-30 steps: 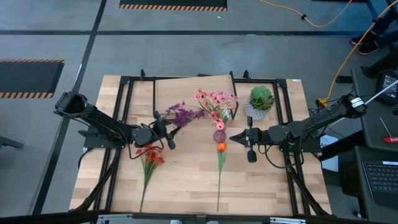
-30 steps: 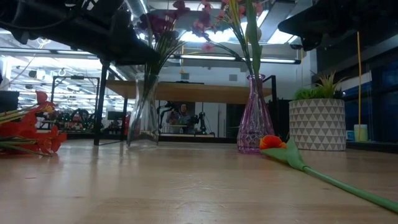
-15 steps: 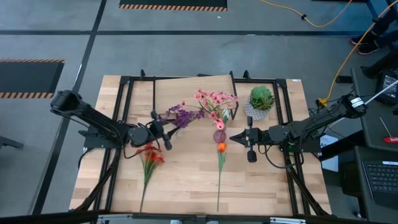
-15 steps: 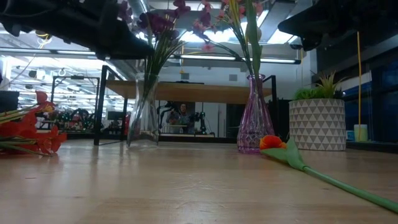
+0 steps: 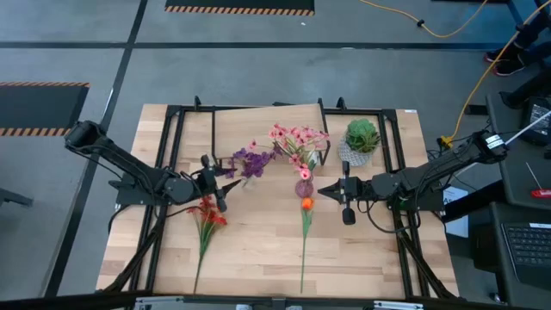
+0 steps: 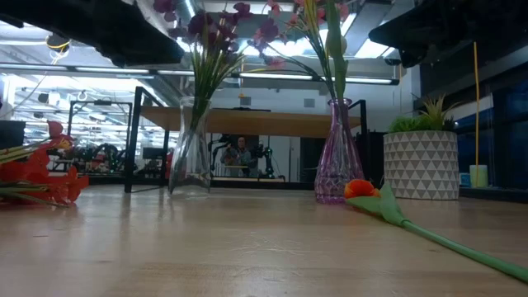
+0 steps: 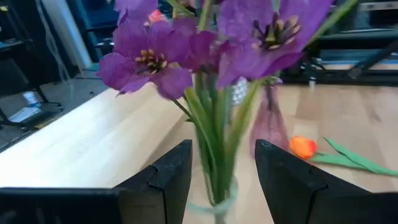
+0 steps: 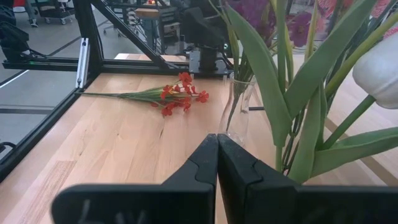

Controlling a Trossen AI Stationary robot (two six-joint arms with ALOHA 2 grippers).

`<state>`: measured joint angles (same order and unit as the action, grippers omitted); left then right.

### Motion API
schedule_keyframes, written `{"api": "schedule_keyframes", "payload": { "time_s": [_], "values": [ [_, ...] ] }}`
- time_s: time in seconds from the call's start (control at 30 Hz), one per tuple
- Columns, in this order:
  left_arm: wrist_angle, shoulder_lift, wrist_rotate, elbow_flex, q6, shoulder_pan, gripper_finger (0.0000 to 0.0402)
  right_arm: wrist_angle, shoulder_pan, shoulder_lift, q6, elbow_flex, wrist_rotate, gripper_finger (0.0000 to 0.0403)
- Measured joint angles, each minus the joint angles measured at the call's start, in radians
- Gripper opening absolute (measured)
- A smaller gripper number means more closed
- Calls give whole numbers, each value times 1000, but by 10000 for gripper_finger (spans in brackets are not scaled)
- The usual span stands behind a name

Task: Pick and place flowers into a vace then onto a shelf
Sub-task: Put the red flowers into the transparent vase

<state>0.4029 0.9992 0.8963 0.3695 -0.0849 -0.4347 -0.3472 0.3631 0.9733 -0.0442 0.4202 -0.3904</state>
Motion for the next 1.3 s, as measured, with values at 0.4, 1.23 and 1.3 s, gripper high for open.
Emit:
{"api": "schedule_keyframes", "payload": {
  "time_s": [0.4, 1.23, 1.3],
  "values": [
    [-115, -98, 0, 0, -83, -153, 151, 0, 0, 0, 0, 0, 0, 13],
    [-1180, 114, -512, 532, -1055, -246, 2, 1, 0, 0, 3, 0, 0, 13],
    [-1276, 173, -572, 600, -1153, -246, 2, 1, 0, 0, 4, 0, 0, 13]
  ]
}}
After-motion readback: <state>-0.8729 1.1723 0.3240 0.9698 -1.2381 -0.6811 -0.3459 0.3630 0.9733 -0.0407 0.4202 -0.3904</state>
